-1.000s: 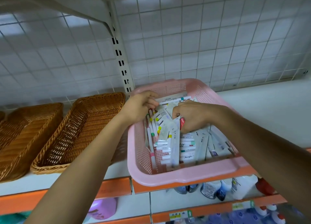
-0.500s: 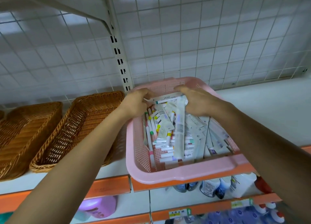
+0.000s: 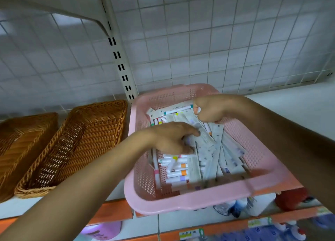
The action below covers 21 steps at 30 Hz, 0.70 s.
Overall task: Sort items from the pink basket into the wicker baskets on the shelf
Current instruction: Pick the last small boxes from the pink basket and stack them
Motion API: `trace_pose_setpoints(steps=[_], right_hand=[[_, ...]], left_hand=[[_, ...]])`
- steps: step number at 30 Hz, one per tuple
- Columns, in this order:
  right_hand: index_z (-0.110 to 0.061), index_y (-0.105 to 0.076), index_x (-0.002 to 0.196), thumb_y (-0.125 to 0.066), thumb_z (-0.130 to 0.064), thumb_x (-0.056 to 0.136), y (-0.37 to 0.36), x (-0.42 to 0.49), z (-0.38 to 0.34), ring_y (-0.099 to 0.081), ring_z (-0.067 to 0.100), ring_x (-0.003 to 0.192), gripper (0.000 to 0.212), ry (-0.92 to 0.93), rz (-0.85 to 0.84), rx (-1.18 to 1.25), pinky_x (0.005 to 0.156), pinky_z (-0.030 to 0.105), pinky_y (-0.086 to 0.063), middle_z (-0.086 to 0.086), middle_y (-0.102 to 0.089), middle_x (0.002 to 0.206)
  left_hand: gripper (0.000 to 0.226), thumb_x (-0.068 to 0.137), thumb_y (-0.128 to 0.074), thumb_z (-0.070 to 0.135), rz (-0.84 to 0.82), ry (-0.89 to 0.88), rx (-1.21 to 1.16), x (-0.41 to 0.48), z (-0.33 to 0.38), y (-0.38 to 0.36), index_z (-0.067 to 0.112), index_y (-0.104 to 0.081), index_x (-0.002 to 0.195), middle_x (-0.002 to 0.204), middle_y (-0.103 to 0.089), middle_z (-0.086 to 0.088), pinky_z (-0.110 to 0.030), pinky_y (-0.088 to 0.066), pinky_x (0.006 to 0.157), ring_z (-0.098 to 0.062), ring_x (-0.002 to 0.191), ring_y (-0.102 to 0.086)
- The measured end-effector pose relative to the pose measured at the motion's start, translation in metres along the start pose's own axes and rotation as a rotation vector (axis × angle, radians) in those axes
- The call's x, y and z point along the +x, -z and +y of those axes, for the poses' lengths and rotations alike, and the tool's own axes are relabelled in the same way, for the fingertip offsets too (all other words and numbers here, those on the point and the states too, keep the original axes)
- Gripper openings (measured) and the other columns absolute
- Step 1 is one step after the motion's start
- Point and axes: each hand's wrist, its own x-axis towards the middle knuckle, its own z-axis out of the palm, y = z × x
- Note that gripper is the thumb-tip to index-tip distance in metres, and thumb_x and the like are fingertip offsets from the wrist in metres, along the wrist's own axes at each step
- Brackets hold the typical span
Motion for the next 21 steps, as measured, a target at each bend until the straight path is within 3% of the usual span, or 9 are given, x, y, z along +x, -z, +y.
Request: trace_pose_setpoints(steps=[4,7,9,11,14,17,21], right_hand=[[-0.004,-0.058,0.113,-0.054,-0.010,0.087,0.002,0.013,0.000,-0.048,0.020,0.061,0.027,-0.010,-0.052,-0.008,0.050,0.023,-0.040,0.008,-0.056,0.075],[-0.006,-0.064,0.112,-0.048,-0.010,0.088,-0.003,0.029,0.000,-0.057,0.023,0.071,0.029,0.033,0.043,0.017,0.061,0.027,-0.047,0.017,-0.067,0.106],[-0.006,-0.064,0.113,-0.044,-0.009,0.089,-0.004,0.036,-0.003,-0.064,0.029,0.090,0.031,0.065,0.074,0.033,0.077,0.034,-0.054,0.018,-0.063,0.117],[-0.004,-0.062,0.115,-0.044,-0.009,0.091,-0.005,0.038,-0.006,-0.063,0.032,0.100,0.030,0.090,0.073,0.027,0.076,0.034,-0.053,0.019,-0.061,0.120],[0.005,-0.056,0.120,-0.047,-0.003,0.087,-0.010,0.039,-0.009,-0.055,0.028,0.079,0.036,0.133,0.063,0.035,0.058,0.027,-0.036,0.024,-0.062,0.108],[0.007,-0.052,0.123,-0.047,0.001,0.083,-0.014,0.035,-0.009,-0.037,0.019,0.063,0.040,0.139,0.045,0.025,0.051,0.025,-0.025,0.018,-0.050,0.084],[0.006,-0.052,0.123,-0.048,0.001,0.084,-0.013,0.031,-0.007,-0.034,0.018,0.059,0.040,0.130,0.054,0.011,0.046,0.025,-0.022,0.010,-0.041,0.084]], left_hand=[[0.055,0.093,-0.055,0.026,0.023,-0.029,-0.025,-0.002,0.003,-0.005,0.023,-0.035,0.144,0.151,-0.031,0.006,-0.009,-0.022,0.093,-0.010,0.132,-0.035],[0.040,0.094,-0.049,0.016,0.186,0.023,-0.064,0.000,-0.007,-0.001,0.020,-0.050,0.133,0.140,-0.046,0.003,-0.016,-0.030,0.096,-0.014,0.124,-0.045],[0.035,0.091,-0.050,0.014,0.315,0.159,0.064,0.006,-0.023,0.003,0.015,-0.054,0.127,0.131,-0.051,-0.002,-0.028,-0.040,0.095,-0.022,0.118,-0.050],[0.039,0.089,-0.052,0.012,0.332,0.359,0.255,0.013,-0.041,0.011,0.013,-0.051,0.128,0.127,-0.053,-0.009,-0.036,-0.047,0.085,-0.029,0.110,-0.055],[0.043,0.088,-0.048,0.004,0.209,0.500,0.510,0.025,-0.065,0.020,0.011,-0.049,0.130,0.124,-0.052,-0.011,-0.035,-0.044,0.076,-0.031,0.111,-0.052],[0.039,0.093,-0.049,0.008,0.186,0.553,0.587,0.037,-0.075,0.019,0.013,-0.048,0.132,0.131,-0.045,-0.009,-0.035,-0.045,0.084,-0.029,0.119,-0.046],[0.037,0.095,-0.050,0.011,0.121,0.622,0.691,0.049,-0.078,0.016,0.014,-0.051,0.132,0.136,-0.046,-0.007,-0.035,-0.046,0.089,-0.028,0.122,-0.049]])
